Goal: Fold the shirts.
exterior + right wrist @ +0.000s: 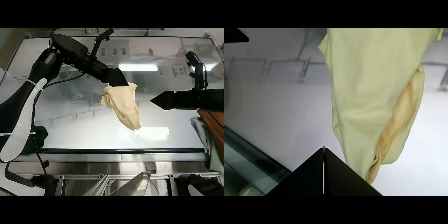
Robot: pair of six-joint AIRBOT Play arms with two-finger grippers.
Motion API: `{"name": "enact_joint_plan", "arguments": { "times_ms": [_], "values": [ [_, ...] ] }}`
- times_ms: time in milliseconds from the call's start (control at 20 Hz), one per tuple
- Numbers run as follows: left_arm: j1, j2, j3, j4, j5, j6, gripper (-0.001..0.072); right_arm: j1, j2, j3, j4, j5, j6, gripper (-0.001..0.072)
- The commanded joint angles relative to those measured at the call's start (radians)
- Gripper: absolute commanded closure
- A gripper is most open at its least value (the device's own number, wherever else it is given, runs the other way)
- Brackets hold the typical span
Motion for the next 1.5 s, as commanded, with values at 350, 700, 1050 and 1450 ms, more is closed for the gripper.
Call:
{"name": "enact_joint_plan", "arguments": {
  "times_ms": [350, 700, 1050, 1450],
  "values": [
    [0.284, -0.006, -0.406, -0.002, -0.125, -0.150, 0.0015, 0.000, -0.117, 0.000, -0.004, -0.095, 0.042, 0.0250],
    [0.294, -0.227, -0.347, -0.002, -0.109, -0.142, 0.0123, 0.001, -0.595, 0.150, 0.004, -0.188, 0.034, 0.0250],
    [0.208, -0.376, -0.134, 0.000, -0.061, -0.148, 0.0225, 0.001, -0.881, 0.419, 0.258, -0.076, 0.007, 0.0251],
    [0.163, -0.406, -0.014, -0.011, 0.014, -0.164, 0.0703, -0.008, -0.924, 0.457, 0.623, 0.002, -0.212, 0.0693]
  ]
}}
